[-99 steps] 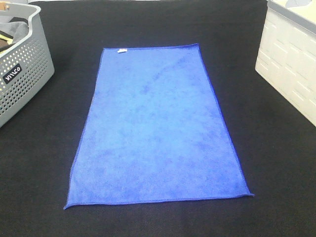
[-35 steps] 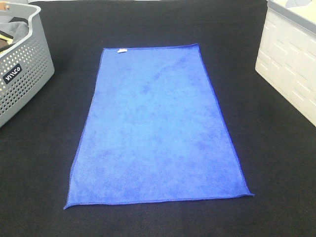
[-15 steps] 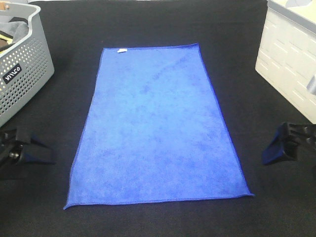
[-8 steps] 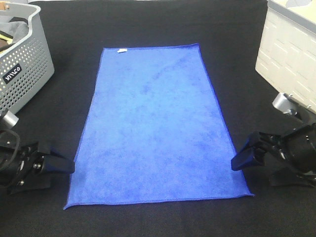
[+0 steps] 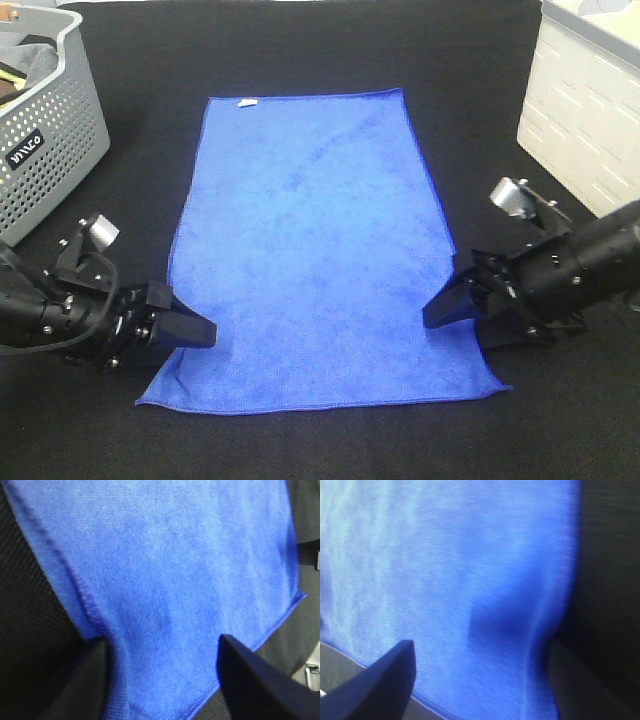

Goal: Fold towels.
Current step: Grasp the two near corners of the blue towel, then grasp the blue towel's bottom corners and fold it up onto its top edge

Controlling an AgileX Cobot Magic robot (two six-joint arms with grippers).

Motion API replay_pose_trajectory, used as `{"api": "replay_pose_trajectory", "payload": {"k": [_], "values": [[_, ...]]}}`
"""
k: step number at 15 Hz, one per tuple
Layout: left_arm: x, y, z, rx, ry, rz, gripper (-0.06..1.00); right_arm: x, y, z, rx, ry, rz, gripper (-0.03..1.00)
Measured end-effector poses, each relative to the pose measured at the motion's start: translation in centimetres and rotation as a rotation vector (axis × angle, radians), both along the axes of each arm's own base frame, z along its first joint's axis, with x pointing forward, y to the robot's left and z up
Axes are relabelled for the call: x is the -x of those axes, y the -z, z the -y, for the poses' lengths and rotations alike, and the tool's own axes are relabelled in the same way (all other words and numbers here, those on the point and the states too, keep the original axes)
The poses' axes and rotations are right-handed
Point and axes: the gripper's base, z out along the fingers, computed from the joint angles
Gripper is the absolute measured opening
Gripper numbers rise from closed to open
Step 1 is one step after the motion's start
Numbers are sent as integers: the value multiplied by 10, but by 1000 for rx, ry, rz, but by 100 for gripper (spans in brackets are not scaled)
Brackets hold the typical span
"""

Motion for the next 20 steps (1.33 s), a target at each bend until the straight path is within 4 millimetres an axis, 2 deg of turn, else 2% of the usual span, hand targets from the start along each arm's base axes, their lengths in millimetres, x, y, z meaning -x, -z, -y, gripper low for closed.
{"api": "replay_pose_trajectory", "payload": {"k": [1,5,6,8,10,11,12,14,15,19,20], "values": [[-2,0,1,-13,-9,-8,54,-2,2,-7,-4,-9,-12,64],[-4,6,-3,-68,-50,-38,5,-3,10,-4,60,104,-76,7],[-4,7,-3,-65,-52,-41,1,-3,10,-4,62,125,-90,1],[-4,4,-2,-49,-70,-59,0,-2,4,-3,75,119,-80,0],[-1,-12,-2,-52,-40,-58,0,-1,-11,-2,84,114,-47,0],[4,-26,-2,-68,-6,-62,0,4,-26,-2,77,99,-47,0],[8,-35,-4,-86,14,-70,0,8,-33,-3,73,79,-64,0],[25,-46,-8,-112,18,-98,0,21,-42,-3,57,62,-96,0],[25,-46,-8,-112,18,-98,0,21,-42,-3,57,62,-96,0],[83,-61,-16,-97,16,-124,0,66,-47,-1,26,44,-171,0],[103,-65,-19,-87,14,-114,0,85,-48,0,21,56,-196,0]]}}
